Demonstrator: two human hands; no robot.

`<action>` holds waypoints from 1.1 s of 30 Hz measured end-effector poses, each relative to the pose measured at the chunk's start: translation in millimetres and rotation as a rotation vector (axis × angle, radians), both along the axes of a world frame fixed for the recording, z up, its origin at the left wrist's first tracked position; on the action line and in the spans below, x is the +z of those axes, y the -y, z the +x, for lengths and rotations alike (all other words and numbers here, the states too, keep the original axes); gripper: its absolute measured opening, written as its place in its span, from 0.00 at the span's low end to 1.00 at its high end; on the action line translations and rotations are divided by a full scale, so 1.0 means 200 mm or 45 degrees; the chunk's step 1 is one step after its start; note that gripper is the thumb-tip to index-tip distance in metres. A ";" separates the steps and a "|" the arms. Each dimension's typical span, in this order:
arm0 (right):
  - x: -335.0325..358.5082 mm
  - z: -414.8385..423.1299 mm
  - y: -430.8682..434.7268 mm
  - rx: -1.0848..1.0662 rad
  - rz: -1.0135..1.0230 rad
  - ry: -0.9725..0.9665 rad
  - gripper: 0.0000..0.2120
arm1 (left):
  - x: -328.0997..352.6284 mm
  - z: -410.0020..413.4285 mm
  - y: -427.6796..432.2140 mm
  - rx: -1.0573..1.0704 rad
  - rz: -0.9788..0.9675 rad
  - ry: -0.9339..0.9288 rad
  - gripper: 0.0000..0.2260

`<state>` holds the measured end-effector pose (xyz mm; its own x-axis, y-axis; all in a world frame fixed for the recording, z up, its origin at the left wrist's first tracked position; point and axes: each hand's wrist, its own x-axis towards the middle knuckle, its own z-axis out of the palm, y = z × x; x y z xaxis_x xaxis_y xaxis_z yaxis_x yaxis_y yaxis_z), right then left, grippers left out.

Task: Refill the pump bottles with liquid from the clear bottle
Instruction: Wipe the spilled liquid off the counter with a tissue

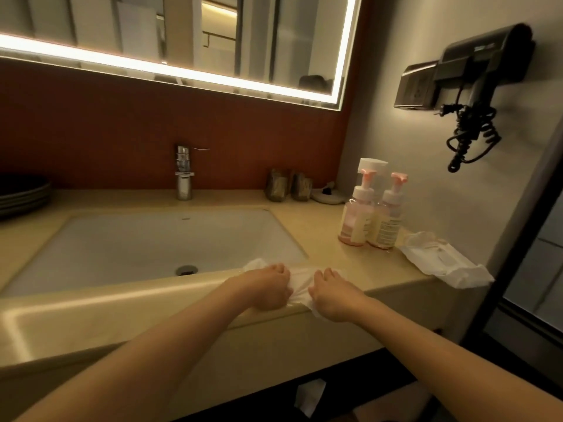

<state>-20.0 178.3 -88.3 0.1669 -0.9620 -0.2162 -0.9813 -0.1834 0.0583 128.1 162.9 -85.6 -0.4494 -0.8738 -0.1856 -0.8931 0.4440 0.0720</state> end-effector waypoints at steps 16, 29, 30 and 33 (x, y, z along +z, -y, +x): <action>-0.03 1.20 -0.22 0.725 0.066 0.186 0.26 | -0.06 1.19 -0.68 0.753 -0.082 0.019 0.25; -0.05 1.52 -0.20 0.890 0.090 0.200 0.27 | 0.00 1.49 -0.75 0.872 -0.031 -0.044 0.24; -0.05 1.46 -0.18 0.866 0.084 0.199 0.27 | 0.00 1.44 -0.71 0.833 -0.028 -0.047 0.24; -0.03 1.18 -0.09 0.762 0.067 0.185 0.27 | -0.02 1.23 -0.55 0.704 -0.016 -0.079 0.24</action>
